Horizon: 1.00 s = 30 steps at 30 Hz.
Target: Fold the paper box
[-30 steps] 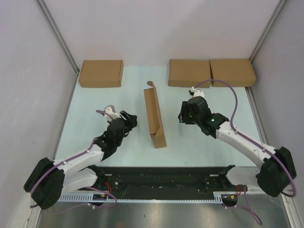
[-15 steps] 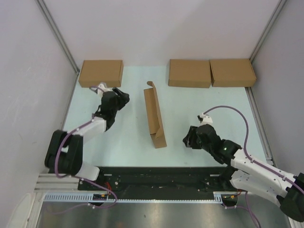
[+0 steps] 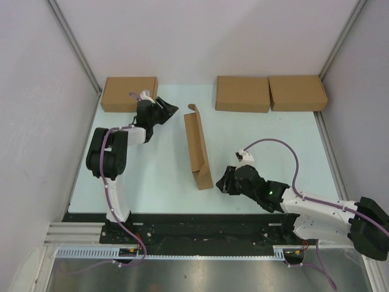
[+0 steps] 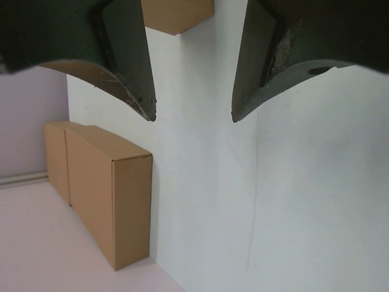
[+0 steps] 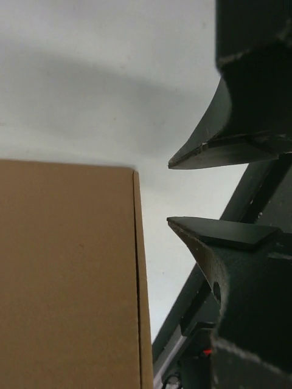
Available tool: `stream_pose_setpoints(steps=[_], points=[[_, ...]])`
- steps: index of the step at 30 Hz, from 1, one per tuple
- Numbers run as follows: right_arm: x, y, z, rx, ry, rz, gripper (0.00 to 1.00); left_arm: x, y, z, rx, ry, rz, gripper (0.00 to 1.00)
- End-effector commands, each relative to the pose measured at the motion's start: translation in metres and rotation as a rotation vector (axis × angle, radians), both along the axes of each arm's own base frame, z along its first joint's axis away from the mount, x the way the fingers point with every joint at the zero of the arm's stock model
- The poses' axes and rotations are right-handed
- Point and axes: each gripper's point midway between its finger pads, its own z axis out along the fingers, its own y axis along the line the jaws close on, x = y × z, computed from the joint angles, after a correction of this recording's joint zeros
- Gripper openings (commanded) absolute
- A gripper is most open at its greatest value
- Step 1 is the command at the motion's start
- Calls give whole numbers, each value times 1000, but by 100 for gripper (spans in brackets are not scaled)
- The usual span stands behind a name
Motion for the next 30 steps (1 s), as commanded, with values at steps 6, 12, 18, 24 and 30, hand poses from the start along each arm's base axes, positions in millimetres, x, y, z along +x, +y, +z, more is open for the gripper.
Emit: stream_pose_setpoints(steps=[6, 12, 18, 24, 30], points=[[-7, 35, 25, 161, -43, 26, 41, 10, -35, 28, -109, -114, -139, 57], [-5, 39, 21, 160, -39, 32, 40, 6, -59, 30, -126, -138, -207, 57], [13, 27, 25, 160, -49, -10, 40, -6, -84, 27, -138, -148, -271, 56], [28, 17, 28, 165, -61, -28, 41, -17, -99, 24, -138, -156, -322, 56], [36, 14, 26, 165, -61, -36, 41, -31, -99, 20, -140, -141, -325, 56]])
